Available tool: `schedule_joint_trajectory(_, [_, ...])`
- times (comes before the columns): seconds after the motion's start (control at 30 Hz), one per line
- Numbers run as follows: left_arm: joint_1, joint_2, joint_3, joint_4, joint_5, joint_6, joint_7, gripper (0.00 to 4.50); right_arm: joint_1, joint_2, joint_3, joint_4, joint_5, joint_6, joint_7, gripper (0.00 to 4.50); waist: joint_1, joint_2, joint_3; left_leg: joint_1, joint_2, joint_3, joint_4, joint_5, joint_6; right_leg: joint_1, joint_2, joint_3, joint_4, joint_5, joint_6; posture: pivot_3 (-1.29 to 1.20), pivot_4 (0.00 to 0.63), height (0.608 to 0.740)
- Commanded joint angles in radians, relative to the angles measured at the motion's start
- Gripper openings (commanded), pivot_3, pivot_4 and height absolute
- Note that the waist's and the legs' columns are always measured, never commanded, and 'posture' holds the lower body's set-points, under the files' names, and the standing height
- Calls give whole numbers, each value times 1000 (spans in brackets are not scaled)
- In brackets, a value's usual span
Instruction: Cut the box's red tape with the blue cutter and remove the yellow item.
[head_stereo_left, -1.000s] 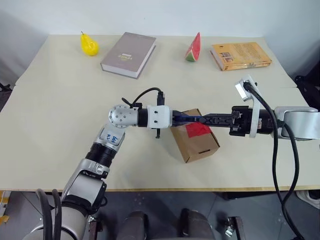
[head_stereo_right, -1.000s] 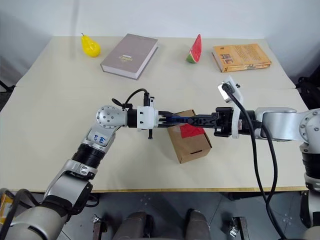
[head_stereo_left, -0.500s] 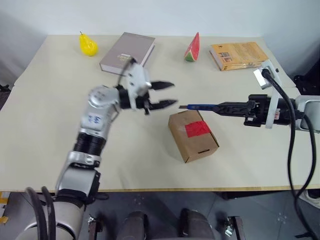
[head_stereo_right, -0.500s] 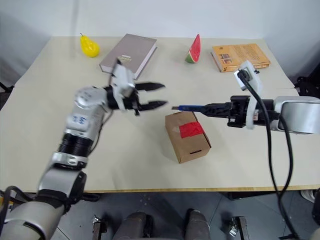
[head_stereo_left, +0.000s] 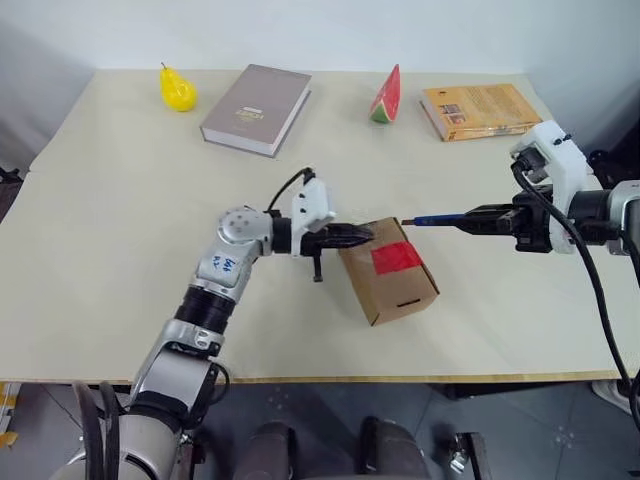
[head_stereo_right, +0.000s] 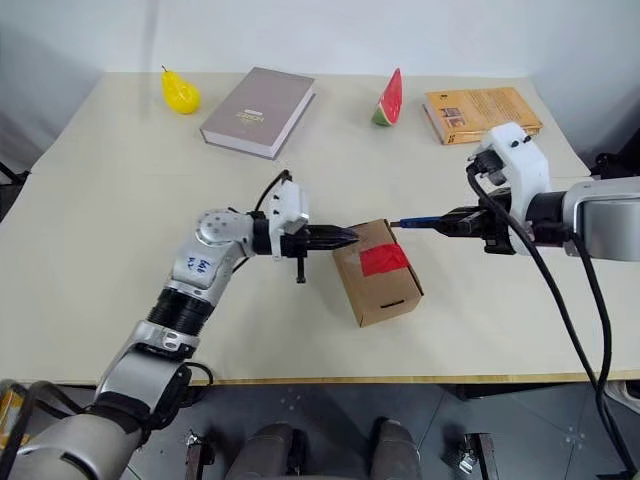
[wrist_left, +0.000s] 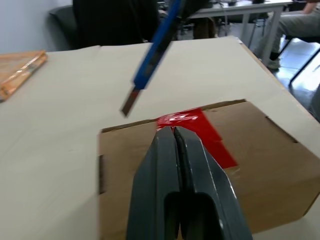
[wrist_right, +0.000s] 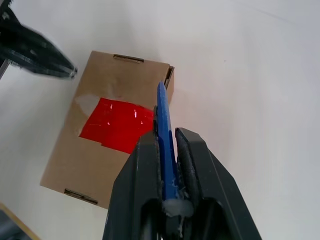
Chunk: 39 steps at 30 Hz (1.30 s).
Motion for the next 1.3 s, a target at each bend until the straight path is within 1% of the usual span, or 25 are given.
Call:
schedule_joint_trajectory(0.03, [-12, -33, -22, -17, 39, 24, 57, 0, -4, 5, -69, -31, 4, 14, -33, 163, 1, 0, 0, 0, 0, 0, 0, 0, 0, 0, 0, 0, 0, 0, 0, 0, 150, 740])
schedule_joint_trajectory(0.13, [-13, -44, -65, -18, 73, 79, 55, 0, 7, 17, -86, -35, 24, 28, -64, 163, -1, 0, 0, 0, 0, 0, 0, 0, 0, 0, 0, 0, 0, 0, 0, 0, 150, 740])
schedule_joint_trajectory(0.23, [-4, -41, -102, -14, 123, 93, 69, 0, 7, 23, -95, -36, 39, 47, -80, 163, -1, 0, 0, 0, 0, 0, 0, 0, 0, 0, 0, 0, 0, 0, 0, 0, 150, 740])
schedule_joint_trajectory(0.43, [-16, -54, -107, 28, 175, 106, 142, 0, 7, 41, -97, -32, 72, 61, -111, 163, 0, 0, 0, 1, 0, 0, 0, 0, 0, 1, 0, 0, 0, 0, 0, 0, 150, 740])
schedule_joint_trajectory(0.93, [-22, -55, -103, 14, 180, 130, 158, 0, 77, 97, -119, -25, 39, 40, -120, 163, -1, 0, 0, 3, 0, 0, 1, 0, 0, 3, 0, 1, 0, 0, 0, 0, 150, 740])
schedule_joint_trajectory(1.3, [-5, -54, -108, -15, 182, 149, 158, 0, 90, 85, -147, -17, -2, 42, -75, 163, -1, 0, 0, 3, 0, 0, 1, 0, 0, 4, 0, 1, 0, 0, 0, 0, 150, 740])
